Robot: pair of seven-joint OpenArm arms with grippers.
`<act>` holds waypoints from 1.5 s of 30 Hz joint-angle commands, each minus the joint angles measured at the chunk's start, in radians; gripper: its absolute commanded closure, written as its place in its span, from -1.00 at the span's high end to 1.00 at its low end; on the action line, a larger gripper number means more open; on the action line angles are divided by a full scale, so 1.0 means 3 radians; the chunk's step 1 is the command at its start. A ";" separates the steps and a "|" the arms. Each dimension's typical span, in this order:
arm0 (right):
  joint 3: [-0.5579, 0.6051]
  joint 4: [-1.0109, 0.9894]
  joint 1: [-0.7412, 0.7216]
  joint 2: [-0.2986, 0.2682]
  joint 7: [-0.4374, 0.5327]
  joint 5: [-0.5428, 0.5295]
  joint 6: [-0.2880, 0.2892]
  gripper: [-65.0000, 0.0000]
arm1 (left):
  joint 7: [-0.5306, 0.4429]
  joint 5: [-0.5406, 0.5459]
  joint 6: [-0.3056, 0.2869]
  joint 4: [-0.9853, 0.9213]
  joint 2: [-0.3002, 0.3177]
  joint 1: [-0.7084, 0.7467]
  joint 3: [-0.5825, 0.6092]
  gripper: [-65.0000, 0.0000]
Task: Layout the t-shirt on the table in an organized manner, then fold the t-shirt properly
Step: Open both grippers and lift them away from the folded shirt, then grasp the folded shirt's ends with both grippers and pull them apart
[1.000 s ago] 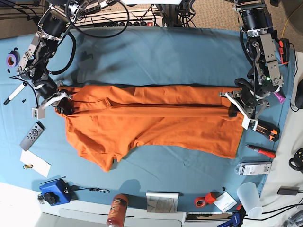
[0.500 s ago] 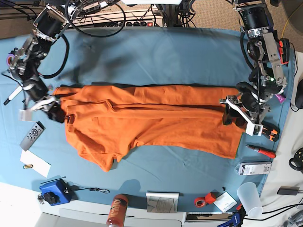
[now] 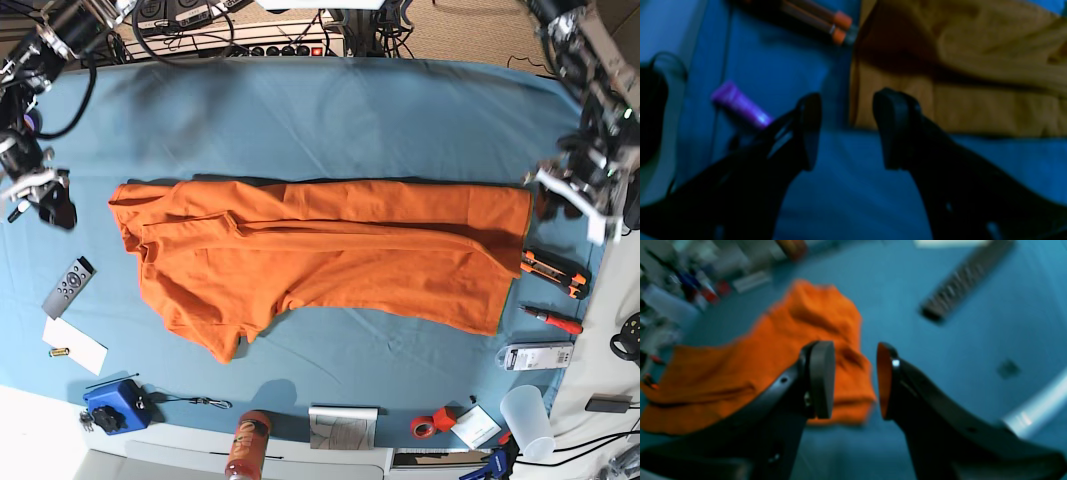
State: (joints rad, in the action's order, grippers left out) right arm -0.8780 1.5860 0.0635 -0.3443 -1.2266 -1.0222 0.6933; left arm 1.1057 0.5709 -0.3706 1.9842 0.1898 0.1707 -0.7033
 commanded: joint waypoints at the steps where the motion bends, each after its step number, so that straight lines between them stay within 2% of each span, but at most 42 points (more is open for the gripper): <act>1: -0.0010 0.0057 0.0022 -0.0085 0.0009 -0.0080 0.0016 -0.25 | -0.0069 0.0116 -0.0050 0.0065 0.0034 0.0015 -0.0100 -0.09; 3: -0.0010 0.0055 0.0136 -0.0086 -0.0048 -0.0080 0.0016 -0.13 | -0.0070 0.0177 -0.0128 0.0064 0.0036 0.0112 -0.0267 -0.09; 6: -0.0009 0.0051 0.0263 -0.0034 -0.0045 -0.0052 0.0016 -0.10 | -0.0069 0.0275 -0.0165 0.0064 0.0036 0.0203 -0.0474 -0.09; 9: -0.0009 0.0005 0.0299 0.0097 0.0158 0.0240 0.0016 -0.10 | -0.0069 0.0294 -0.0164 0.0064 0.0036 0.0240 -0.0587 -0.09; 13: 0.0072 -0.0268 0.0271 0.0237 0.0398 0.0253 0.0016 -0.10 | -0.0071 0.0296 -0.0165 0.0064 0.0043 0.0253 -0.0593 -0.09; 21: 0.0540 -0.0668 -0.0004 0.0278 0.0542 0.0247 0.0016 -0.10 | -0.0079 0.0295 -0.0164 0.0064 0.0042 0.0254 -0.0593 -0.09; 23: 0.0631 -0.0669 -0.0085 0.0298 0.0599 0.0384 0.0016 -0.10 | -0.0081 0.0298 -0.0165 0.0064 0.0041 0.0254 -0.0587 -0.09; 25: 0.0683 -0.0669 -0.0146 0.0338 0.0684 0.0683 0.0013 -0.10 | -0.0084 0.0341 -0.0165 0.0064 0.0042 0.0254 -0.0587 -0.09; 26: 0.0696 -0.0669 -0.0153 0.0360 0.0736 0.0796 -0.0052 -0.10 | -0.0089 0.0381 -0.0165 0.0064 0.0041 0.0254 -0.0587 -0.09; 32: 0.0698 -0.0669 -0.0155 0.0398 0.0768 0.0881 -0.0108 -0.10 | -0.0097 0.0617 -0.0165 0.0060 0.0027 0.0253 -0.0580 -0.09; 37: 0.0698 -0.0669 -0.0154 0.0398 0.0748 0.0880 -0.0107 -0.10 | -0.0113 0.0692 -0.0164 -0.0008 0.0024 0.0253 -0.0226 -0.09; 40: 0.0698 -0.0669 -0.0155 0.0398 0.0748 0.0880 -0.0107 -0.10 | -0.0345 0.0519 -0.0135 -0.0075 0.0027 0.0242 0.0104 -0.09; 43: 0.0698 -0.0669 -0.0154 0.0397 0.0729 0.0880 -0.0107 -0.10 | -0.0421 0.0226 0.0120 -0.0079 0.0024 0.0173 0.0345 -0.09; 45: 0.0698 -0.0669 -0.0154 0.0395 0.0687 0.0879 -0.0107 -0.10 | -0.0448 0.0010 0.0217 -0.0079 0.0024 0.0130 0.0458 -0.09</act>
State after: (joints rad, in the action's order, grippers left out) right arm -0.6662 1.3720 0.0273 -0.2108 -1.0172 -0.7521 0.6556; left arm 0.9916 0.5625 -0.3035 1.9446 0.1864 0.2173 -0.5625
